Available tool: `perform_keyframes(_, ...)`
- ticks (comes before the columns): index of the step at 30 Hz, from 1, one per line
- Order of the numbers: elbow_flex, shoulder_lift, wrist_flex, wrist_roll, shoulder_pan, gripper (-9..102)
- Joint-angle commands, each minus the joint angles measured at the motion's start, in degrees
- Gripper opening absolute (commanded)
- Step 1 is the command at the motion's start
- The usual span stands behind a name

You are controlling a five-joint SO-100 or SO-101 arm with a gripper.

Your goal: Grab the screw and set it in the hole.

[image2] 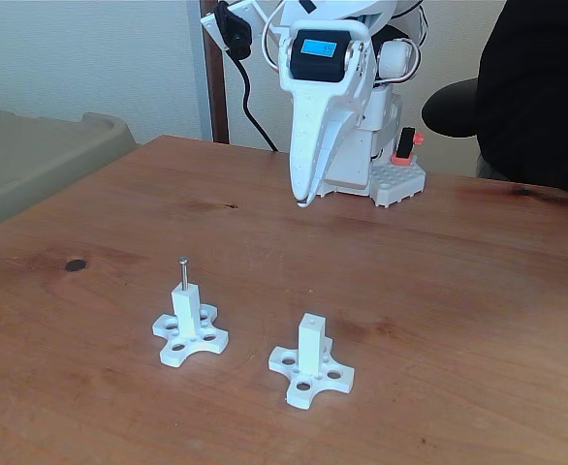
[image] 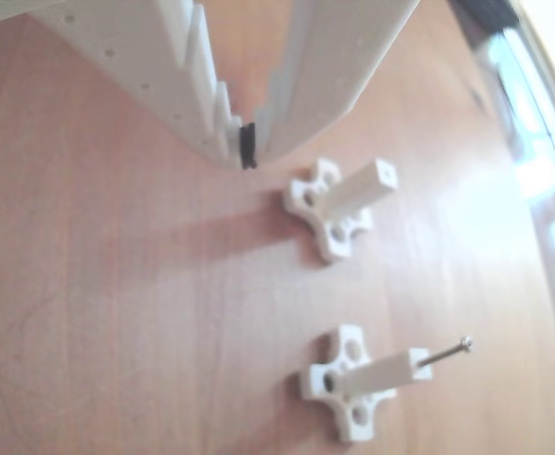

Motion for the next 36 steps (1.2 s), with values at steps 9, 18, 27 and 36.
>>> perform_keyframes(9, 0.62, 0.62, 2.55, -1.05, -0.70, -4)
perform_keyframes(18, 0.35, -1.14, 1.49, -1.23, -0.70, -4)
perform_keyframes(27, -3.60, -7.38, -0.70, -1.93, -0.88, -4)
perform_keyframes(36, -12.13, -18.63, -2.29, -1.58, -1.05, -4)
